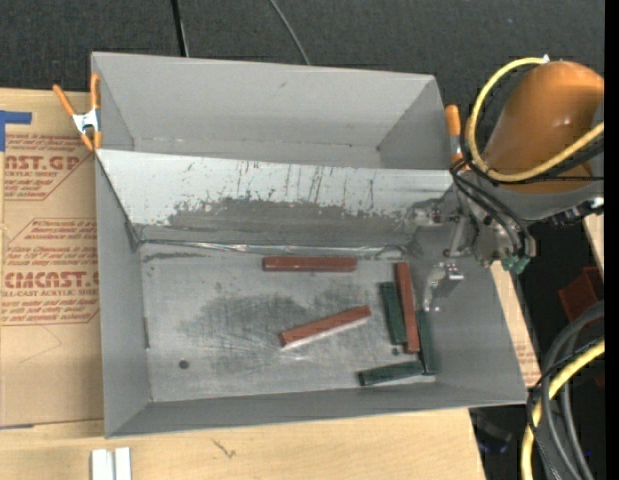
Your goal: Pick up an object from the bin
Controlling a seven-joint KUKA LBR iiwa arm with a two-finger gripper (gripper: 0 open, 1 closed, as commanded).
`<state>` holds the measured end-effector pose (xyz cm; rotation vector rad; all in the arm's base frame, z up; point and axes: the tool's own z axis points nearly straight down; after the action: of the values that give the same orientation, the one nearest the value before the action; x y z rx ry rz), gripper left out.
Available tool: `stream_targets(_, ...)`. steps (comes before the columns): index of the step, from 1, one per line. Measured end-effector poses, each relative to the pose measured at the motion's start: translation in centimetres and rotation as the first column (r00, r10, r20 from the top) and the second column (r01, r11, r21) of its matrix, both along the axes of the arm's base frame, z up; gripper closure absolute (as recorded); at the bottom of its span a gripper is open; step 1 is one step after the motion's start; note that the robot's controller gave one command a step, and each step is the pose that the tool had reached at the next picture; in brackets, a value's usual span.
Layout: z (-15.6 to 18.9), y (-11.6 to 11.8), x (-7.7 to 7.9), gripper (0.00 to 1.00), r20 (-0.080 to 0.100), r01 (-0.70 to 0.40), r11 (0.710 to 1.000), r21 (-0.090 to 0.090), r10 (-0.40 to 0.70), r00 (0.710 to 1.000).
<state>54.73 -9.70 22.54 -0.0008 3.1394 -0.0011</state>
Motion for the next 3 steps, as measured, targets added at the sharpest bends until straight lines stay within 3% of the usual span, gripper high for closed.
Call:
stream_targets(1, -6.3, 1.8, -3.9, 0.00, 0.003, 0.002, 1.000, -0.001, -0.002, 1.000)
stream_targets(2, -12.5, 3.8, 0.3, 0.00, 0.004, 0.039, 0.999, 0.001, -0.039, 0.999)
stream_targets(3, -15.3, 5.1, -3.1, 1.00, -0.012, -0.083, 0.997, 0.000, 0.083, 0.996)
